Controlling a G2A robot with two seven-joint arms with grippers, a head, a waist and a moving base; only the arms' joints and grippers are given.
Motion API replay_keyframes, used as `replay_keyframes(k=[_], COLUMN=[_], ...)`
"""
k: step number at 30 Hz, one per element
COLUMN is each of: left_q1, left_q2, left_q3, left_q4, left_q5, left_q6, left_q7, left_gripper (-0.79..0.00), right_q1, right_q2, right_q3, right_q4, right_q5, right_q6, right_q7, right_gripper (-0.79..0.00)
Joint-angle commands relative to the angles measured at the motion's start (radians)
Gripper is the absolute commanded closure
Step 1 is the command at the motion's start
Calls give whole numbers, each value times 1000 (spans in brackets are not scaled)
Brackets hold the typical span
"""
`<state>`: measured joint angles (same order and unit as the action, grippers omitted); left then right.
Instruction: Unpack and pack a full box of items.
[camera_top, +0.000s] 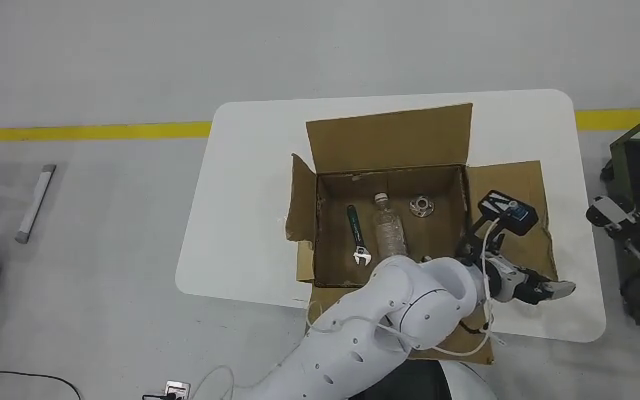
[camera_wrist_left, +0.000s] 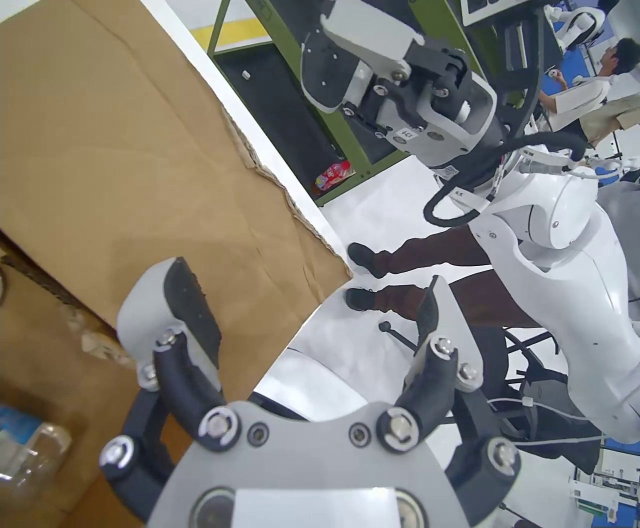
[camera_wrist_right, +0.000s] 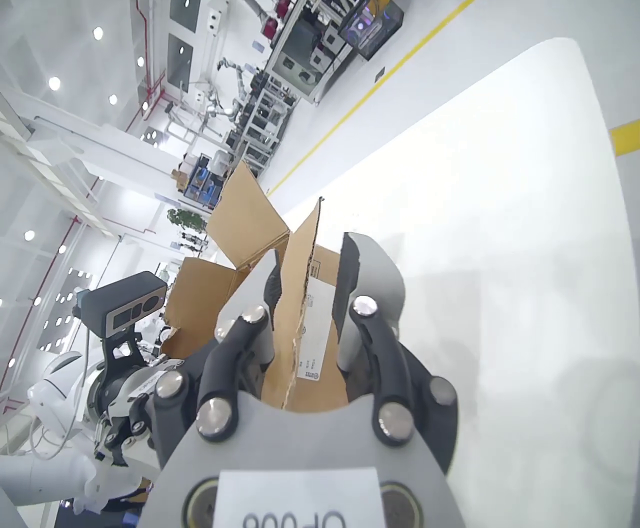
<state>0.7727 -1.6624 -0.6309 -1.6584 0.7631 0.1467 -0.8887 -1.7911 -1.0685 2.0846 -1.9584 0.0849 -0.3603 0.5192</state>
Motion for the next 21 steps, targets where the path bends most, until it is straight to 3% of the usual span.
replay_keyframes(k=[1, 6, 21], left_q1=[2, 7, 22], left_q2=[-1, -2, -4], left_q3=[-3, -10, -43], left_q4=[1, 5, -12], left_q5=[2, 6, 21], left_q6=[-2, -5, -3], left_q7=[-3, -8, -18], left_gripper=[-785, -785, -785], right_q1=[24, 56, 85], right_q2=[3, 5, 6], right_q3=[-21, -67, -140], right_q4=[9, 28, 74], right_q5=[-11, -37, -77], right_q6=[3, -1, -8], right_q7=[27, 59, 76], right_gripper=[-237, -329, -311])
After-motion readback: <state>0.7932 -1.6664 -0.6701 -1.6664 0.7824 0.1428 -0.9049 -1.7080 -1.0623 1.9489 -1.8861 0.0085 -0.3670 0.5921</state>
